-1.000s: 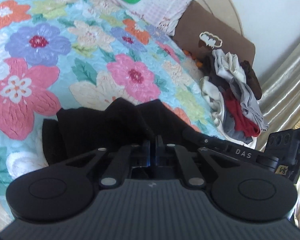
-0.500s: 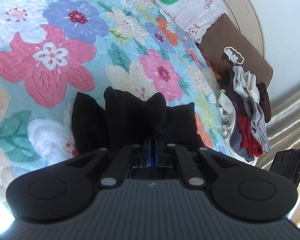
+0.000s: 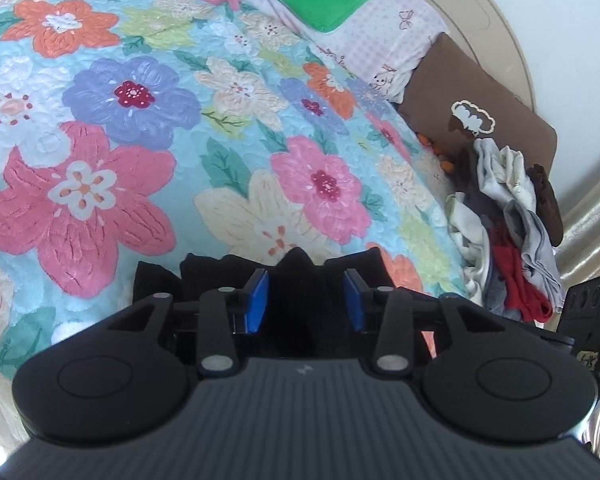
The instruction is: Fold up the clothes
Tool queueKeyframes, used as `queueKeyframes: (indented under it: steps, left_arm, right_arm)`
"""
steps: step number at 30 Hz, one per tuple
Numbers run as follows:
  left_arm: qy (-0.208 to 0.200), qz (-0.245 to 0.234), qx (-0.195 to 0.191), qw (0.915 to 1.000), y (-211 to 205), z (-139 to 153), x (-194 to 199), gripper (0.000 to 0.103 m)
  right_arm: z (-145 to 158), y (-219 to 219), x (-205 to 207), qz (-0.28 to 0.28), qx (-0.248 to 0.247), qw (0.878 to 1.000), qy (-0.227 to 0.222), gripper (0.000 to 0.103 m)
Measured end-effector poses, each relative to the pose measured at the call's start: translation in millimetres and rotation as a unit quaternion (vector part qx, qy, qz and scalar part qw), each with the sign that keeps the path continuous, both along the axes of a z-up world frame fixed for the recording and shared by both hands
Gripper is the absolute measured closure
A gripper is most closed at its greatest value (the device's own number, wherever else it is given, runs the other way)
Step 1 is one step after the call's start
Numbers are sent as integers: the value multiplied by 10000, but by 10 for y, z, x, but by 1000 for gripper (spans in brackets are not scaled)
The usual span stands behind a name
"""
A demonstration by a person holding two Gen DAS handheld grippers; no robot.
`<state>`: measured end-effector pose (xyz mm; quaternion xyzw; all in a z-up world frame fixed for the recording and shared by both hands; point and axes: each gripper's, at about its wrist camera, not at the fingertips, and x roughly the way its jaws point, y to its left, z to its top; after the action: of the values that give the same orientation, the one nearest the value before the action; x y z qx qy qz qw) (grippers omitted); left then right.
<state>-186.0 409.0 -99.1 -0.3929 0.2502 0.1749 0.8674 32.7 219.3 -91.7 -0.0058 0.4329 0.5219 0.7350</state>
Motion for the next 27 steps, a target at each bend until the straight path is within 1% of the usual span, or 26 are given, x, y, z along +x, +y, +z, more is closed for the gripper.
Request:
queueKeyframes:
  steps: [1,2,3,4,5,7,9,11,13,15,17,19,22,23,24,25,26,27]
  left_arm:
    - [12,25,-19,10000,37,-39,10,73]
    - [-99,-85,30,9999,35,-55,3,94]
    - [-103,-121,142,9998,12,-41,-7,94]
    - [-114,-155,249,9995,-11,-25,-16,94]
    - [-190,-167,320,9992,-37,4,-33,95]
    - [-308,-112,382,9987,-65,47,-69,95]
    - [-372,30,401,9985,-67,68,-109,95]
    - [-382,202,396,9983,-56,59,-148,95]
    - [-212,265,179,9993,-17,-33,-131,95]
    - [-40,305,11,9995,6,-167,-96,95]
    - [127,385,-2,9992,8,-260,-65,95]
    - [145,368,-7,9992,11,-260,-65,93]
    - [136,290,34,9995,-23,-110,-141,91]
    - [167,279,75,9994,-42,-42,-176,86]
    - [195,268,119,9994,-61,25,-213,74]
    - [208,253,187,9993,-78,90,-262,66]
    - [217,237,248,9992,-94,150,-311,49]
    - [188,220,246,9993,-97,173,-365,43]
  right_arm:
    - [-54,63,22,52,-89,9999,38,48]
    - [-86,107,12,87,-148,9998,-59,50]
    - [-95,137,-24,115,-182,9994,-285,60]
    - [-86,150,-73,166,-178,9984,-507,91]
    - [-56,144,-136,245,-132,9970,-725,94]
    - [6,122,-245,337,-42,9932,-1110,95]
    - [72,65,-297,210,40,9909,-1333,95]
    - [128,-1,-311,27,113,9895,-1437,96]
    - [146,-45,-290,-131,112,9903,-1378,96]
    - [91,-28,-264,-203,-83,9911,-1312,96]
    - [-25,17,-241,-229,-328,9907,-1297,97]
    - [-130,47,-218,-259,-471,9914,-1196,97]
    - [-107,30,-220,-257,-525,9922,-1101,95]
    - [-67,8,-213,-275,-519,9931,-1016,91]
    - [-27,-24,-196,-297,-499,9944,-879,89]
    - [11,-73,-166,-326,-460,9961,-677,81]
    - [43,-140,-130,-372,-392,9976,-443,64]
    - [57,-216,-94,-429,-295,9984,-201,57]
